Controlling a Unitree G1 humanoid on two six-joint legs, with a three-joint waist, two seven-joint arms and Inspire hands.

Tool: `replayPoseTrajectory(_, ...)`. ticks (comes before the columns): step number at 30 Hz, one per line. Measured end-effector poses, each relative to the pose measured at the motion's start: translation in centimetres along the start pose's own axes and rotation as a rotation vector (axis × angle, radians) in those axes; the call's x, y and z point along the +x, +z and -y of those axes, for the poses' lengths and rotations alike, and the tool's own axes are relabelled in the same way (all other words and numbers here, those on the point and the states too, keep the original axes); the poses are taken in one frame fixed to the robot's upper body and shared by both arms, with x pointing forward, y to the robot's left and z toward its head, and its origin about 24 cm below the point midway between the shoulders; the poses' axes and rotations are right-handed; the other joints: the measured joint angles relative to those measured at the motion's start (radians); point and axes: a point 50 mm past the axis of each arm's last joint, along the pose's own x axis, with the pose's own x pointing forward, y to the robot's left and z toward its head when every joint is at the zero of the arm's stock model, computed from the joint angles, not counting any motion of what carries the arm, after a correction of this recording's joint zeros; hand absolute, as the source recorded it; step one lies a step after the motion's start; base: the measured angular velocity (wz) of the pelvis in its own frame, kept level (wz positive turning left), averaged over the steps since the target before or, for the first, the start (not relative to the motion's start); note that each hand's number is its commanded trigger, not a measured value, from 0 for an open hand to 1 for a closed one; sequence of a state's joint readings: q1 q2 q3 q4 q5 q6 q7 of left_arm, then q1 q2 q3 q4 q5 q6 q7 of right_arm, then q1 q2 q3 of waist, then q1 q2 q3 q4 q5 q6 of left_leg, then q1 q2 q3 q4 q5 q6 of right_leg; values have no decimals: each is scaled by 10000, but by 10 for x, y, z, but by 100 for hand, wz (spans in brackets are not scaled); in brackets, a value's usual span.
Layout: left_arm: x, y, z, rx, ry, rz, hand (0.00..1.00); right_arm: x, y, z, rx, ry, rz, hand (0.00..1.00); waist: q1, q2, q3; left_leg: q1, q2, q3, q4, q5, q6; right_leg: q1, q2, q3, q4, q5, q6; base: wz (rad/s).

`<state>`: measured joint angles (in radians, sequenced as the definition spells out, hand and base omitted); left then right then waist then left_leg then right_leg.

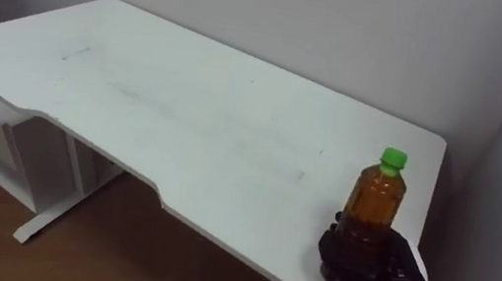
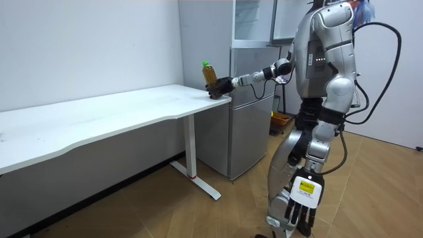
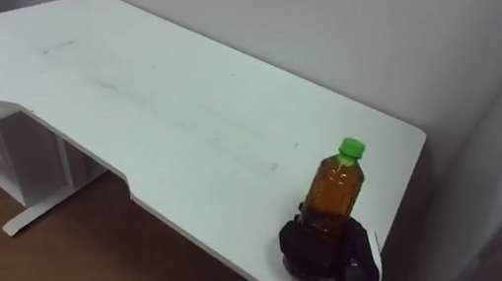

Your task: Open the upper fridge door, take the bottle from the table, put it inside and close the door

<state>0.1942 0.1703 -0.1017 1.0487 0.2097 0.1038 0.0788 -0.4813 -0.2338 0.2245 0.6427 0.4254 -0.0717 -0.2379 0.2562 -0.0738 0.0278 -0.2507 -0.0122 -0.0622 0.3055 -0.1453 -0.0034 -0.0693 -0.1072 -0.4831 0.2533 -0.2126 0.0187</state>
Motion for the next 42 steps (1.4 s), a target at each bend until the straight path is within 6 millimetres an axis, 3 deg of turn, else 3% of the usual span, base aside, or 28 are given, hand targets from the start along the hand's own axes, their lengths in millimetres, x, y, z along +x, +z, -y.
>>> replayPoseTrajectory(15,0,4,-2,-33,132,236,0,-2,-2,-6,-234,440,-157,100,-89,-126,-46,16,2,64,-5,1,3,-46,-16,90,22,-4,-4,0)
replayPoseTrajectory(19,-1,5,-3,-85,296,503,0,-9,16,-13,-55,876,652,100,-232,-137,-55,174,21,233,-66,1,5,28,-36,137,28,0,0,-7)
replayPoseTrajectory(25,-3,-7,-11,-645,671,300,0,-25,51,-7,-178,1298,2285,100,-396,-171,-87,971,62,584,-440,13,28,637,-13,359,-218,59,55,-12)
replayPoseTrajectory(27,-4,-18,-12,-897,731,37,0,-28,59,-9,-80,1449,2638,100,-619,-191,-161,1265,81,624,-569,10,24,915,30,397,-359,102,58,-11)
replayPoseTrajectory(31,-6,-26,-9,-1053,683,-163,0,-34,69,-4,186,1384,3133,100,-885,-236,-218,1555,87,676,-667,17,16,1056,29,447,-367,106,53,-5)
replayPoseTrajectory(32,-7,-28,-9,-1102,696,-235,0,-37,70,-2,298,1377,3224,100,-922,-260,-294,1611,94,710,-682,16,16,1101,35,471,-390,107,52,-6)
replayPoseTrajectory(35,-7,-30,-9,-1163,700,-308,0,-41,73,2,389,1436,3401,100,-1150,-233,-326,1799,98,710,-697,16,16,1387,68,507,-490,145,58,-3)
replayPoseTrajectory(42,-6,-29,-10,-1317,726,-340,0,-43,85,9,194,1719,3888,100,-1418,-10,-317,1941,163,923,-725,16,23,1380,110,823,-494,236,32,-10)
